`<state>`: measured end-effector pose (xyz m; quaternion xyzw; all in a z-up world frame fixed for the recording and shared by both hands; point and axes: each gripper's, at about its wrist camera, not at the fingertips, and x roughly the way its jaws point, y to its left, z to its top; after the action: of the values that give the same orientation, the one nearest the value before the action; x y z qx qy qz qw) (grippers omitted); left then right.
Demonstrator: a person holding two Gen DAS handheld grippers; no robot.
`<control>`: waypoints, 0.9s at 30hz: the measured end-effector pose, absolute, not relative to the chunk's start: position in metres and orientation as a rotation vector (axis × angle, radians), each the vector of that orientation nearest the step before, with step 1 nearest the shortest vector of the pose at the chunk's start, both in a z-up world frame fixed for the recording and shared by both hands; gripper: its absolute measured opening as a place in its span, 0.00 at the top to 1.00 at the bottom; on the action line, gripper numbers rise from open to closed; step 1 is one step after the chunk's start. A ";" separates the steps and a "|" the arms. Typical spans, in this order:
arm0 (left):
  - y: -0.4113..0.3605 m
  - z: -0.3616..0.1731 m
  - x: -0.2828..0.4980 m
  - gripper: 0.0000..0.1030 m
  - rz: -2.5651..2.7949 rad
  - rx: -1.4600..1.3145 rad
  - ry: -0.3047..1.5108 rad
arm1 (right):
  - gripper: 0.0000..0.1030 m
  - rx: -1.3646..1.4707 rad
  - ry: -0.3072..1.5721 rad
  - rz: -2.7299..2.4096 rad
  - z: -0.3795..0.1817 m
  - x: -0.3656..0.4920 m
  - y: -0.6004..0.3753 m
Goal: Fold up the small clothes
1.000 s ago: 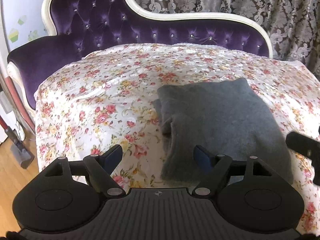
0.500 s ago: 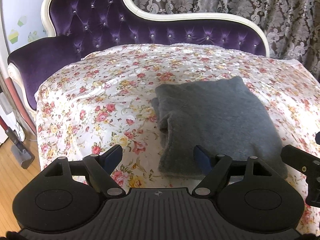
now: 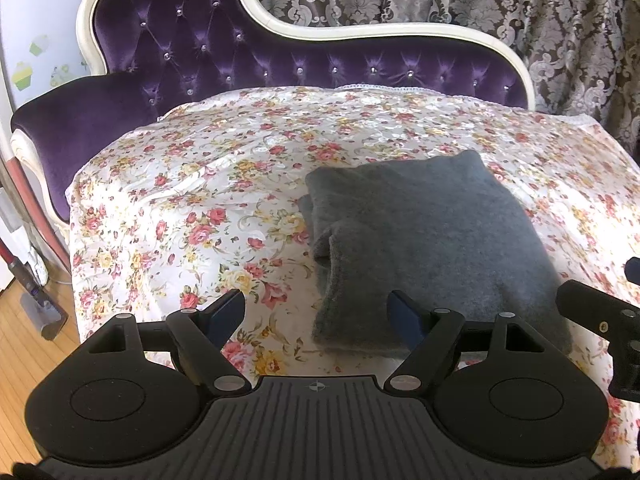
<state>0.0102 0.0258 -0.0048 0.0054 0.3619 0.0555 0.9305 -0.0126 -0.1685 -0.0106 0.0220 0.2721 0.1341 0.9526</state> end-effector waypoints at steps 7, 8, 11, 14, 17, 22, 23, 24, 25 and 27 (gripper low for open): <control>0.025 -0.006 0.011 0.25 0.112 0.014 0.747 | 0.01 0.058 0.562 0.275 -0.012 -0.009 -0.167; 0.025 -0.007 0.011 0.25 0.111 0.014 0.747 | 0.01 0.058 0.563 0.275 -0.012 -0.008 -0.168; 0.025 -0.007 0.012 0.25 0.107 0.015 0.748 | 0.01 0.063 0.566 0.274 -0.012 -0.008 -0.168; 0.025 -0.007 0.012 0.25 0.106 0.015 0.750 | 0.01 0.068 0.568 0.274 -0.013 -0.008 -0.169; 0.024 -0.007 0.012 0.25 0.106 0.016 0.751 | 0.01 0.074 0.572 0.274 -0.014 -0.008 -0.169; 0.025 -0.009 0.012 0.25 0.101 0.013 0.753 | 0.01 0.081 0.577 0.277 -0.015 -0.007 -0.169; 0.025 -0.009 0.012 0.25 0.102 0.013 0.751 | 0.01 0.082 0.578 0.276 -0.015 -0.007 -0.169; 0.025 -0.009 0.012 0.25 0.107 0.014 0.747 | 0.01 0.084 0.579 0.276 -0.015 -0.007 -0.169; 0.025 -0.009 0.012 0.25 0.112 0.015 0.744 | 0.01 0.086 0.580 0.276 -0.016 -0.006 -0.169; 0.024 -0.009 0.012 0.25 0.113 0.020 0.740 | 0.01 0.089 0.582 0.276 -0.016 -0.006 -0.170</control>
<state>0.0121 0.0245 -0.0091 0.0099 0.3616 0.0551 0.9307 -0.0060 -0.1697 -0.0158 0.0436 0.2857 0.1358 0.9476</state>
